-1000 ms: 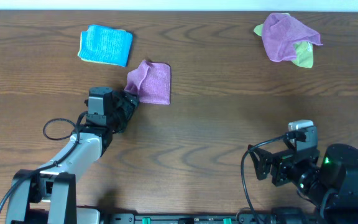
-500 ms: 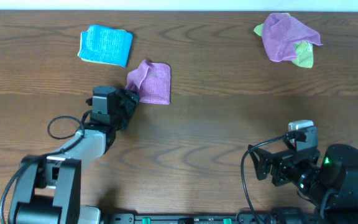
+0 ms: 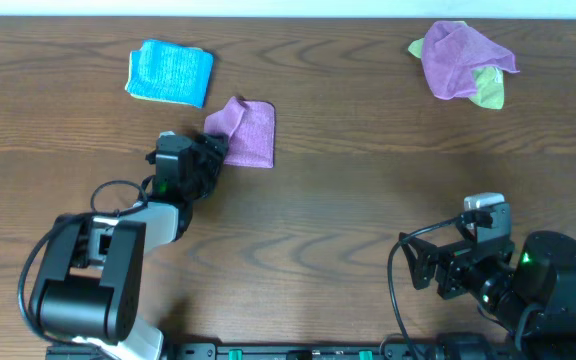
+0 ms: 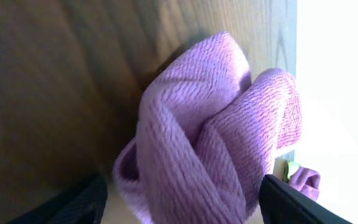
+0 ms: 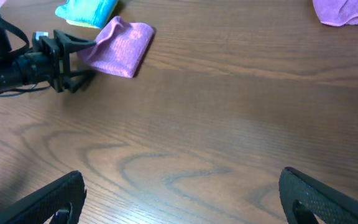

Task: Fold the cloth
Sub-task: 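Grasp the folded purple bundle with the left gripper, then carry the bundle with the left gripper onto the blue cloth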

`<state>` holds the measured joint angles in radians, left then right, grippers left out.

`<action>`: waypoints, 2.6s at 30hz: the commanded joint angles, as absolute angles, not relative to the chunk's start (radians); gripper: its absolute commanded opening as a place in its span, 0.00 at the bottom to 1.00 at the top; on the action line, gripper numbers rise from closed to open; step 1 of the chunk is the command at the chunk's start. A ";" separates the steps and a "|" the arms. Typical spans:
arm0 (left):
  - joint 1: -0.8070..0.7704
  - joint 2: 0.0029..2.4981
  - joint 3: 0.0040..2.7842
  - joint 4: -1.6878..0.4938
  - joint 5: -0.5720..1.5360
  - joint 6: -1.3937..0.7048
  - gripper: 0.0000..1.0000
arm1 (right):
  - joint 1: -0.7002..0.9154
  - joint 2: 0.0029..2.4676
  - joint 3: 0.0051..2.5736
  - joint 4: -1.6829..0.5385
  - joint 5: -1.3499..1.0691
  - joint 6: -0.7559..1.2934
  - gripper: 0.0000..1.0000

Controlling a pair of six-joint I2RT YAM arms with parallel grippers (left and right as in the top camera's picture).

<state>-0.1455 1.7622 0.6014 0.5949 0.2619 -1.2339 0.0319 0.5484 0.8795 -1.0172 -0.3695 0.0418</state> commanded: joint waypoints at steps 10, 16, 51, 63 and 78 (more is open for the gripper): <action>-0.196 1.939 0.591 0.694 0.208 -1.272 0.72 | 0.026 0.543 0.871 -1.018 -0.370 0.055 0.99; -0.197 2.002 0.592 0.750 0.203 -1.270 0.36 | 0.026 0.543 0.871 -1.018 -0.370 0.055 0.99; -0.019 1.825 1.434 -0.057 0.363 -0.878 0.06 | 0.026 0.543 0.871 -1.018 -0.370 0.055 0.99; 0.044 1.980 1.497 0.012 0.357 -0.844 0.06 | 0.026 0.543 0.871 -1.018 -0.370 0.055 0.99; 0.080 2.041 1.497 0.020 0.302 -0.783 0.06 | 0.026 0.543 0.871 -1.018 -0.370 0.055 0.99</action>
<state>0.0746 2.0117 1.4673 0.0223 0.3393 -0.8211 0.0319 0.5484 0.8787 -1.0172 -0.3687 0.0422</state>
